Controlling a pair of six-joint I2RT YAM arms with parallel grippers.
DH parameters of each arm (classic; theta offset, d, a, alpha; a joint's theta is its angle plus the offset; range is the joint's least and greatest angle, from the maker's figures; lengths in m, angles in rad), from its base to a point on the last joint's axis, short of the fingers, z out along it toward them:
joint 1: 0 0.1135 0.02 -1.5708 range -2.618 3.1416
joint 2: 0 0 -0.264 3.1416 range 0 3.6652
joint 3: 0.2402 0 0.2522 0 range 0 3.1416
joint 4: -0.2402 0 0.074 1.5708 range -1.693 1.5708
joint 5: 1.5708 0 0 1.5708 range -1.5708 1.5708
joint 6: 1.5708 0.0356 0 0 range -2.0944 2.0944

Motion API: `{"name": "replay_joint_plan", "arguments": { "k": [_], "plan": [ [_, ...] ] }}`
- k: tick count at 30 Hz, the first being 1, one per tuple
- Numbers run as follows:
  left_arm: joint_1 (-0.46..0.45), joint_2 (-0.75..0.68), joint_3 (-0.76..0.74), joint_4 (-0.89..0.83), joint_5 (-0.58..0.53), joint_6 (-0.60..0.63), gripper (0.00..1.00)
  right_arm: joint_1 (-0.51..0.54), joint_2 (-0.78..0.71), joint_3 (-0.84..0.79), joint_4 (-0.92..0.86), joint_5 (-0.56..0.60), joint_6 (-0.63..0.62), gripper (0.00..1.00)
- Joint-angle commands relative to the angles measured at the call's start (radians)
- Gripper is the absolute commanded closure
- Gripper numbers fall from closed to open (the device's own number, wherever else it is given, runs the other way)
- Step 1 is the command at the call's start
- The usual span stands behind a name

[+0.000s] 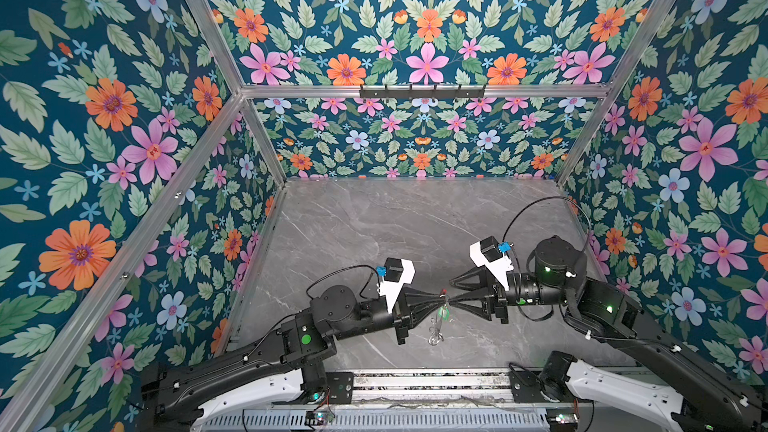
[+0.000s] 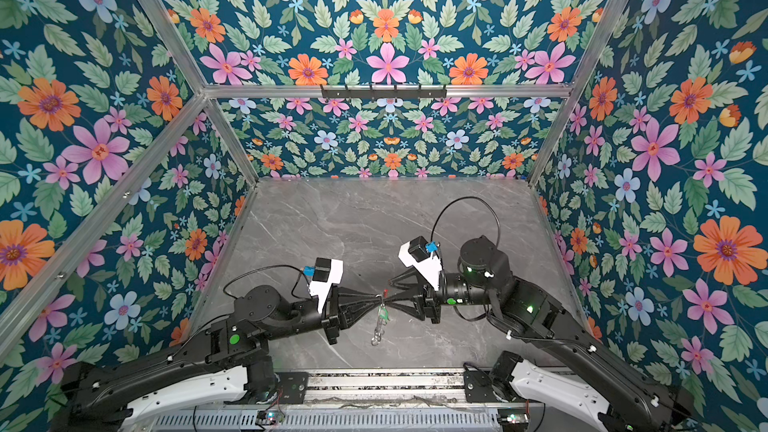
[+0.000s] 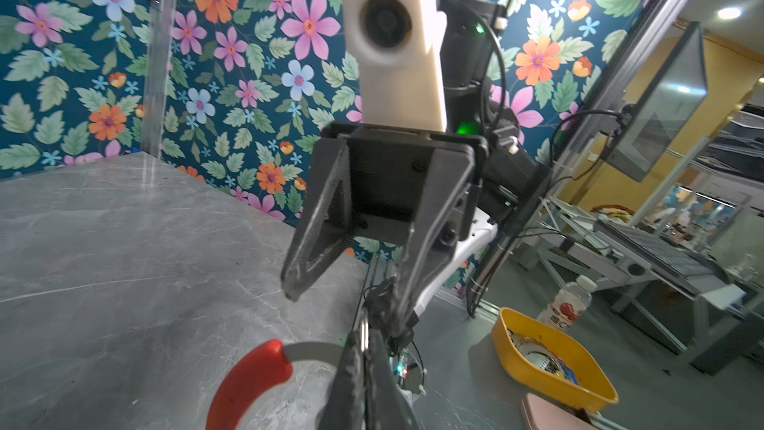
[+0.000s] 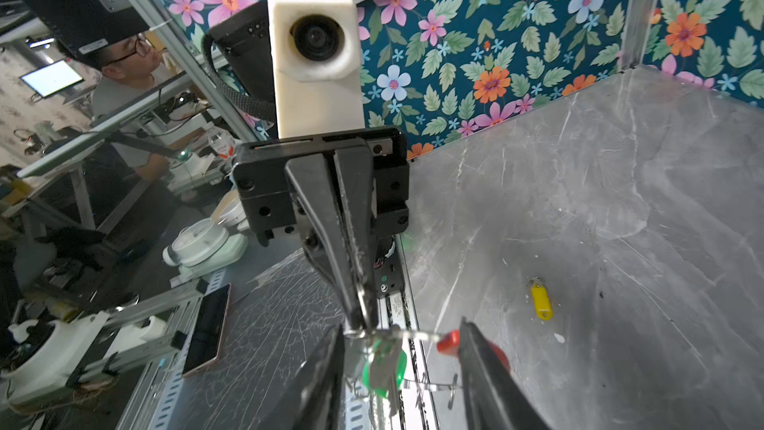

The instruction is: Remove the keys from the keyring

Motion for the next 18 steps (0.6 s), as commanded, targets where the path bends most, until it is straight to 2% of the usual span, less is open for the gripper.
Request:
{"name": "replay_joint_plan", "arguments": {
  "k": [1,5,8,18],
  "plan": [
    [0.002,0.01,-0.01,0.073,-0.1,0.014,1.0,0.005,-0.029,-0.034,0.081,0.094,0.05,0.53],
    [0.002,0.014,-0.026,0.126,-0.163,0.02,1.0,0.048,-0.096,-0.13,0.159,0.215,0.051,0.53],
    [0.001,0.017,-0.041,0.169,-0.168,0.026,1.0,0.074,-0.129,-0.18,0.166,0.321,0.022,0.52],
    [0.002,0.045,-0.034,0.192,-0.124,0.023,1.0,0.074,-0.069,-0.202,0.181,0.263,0.0,0.5]
  ]
}}
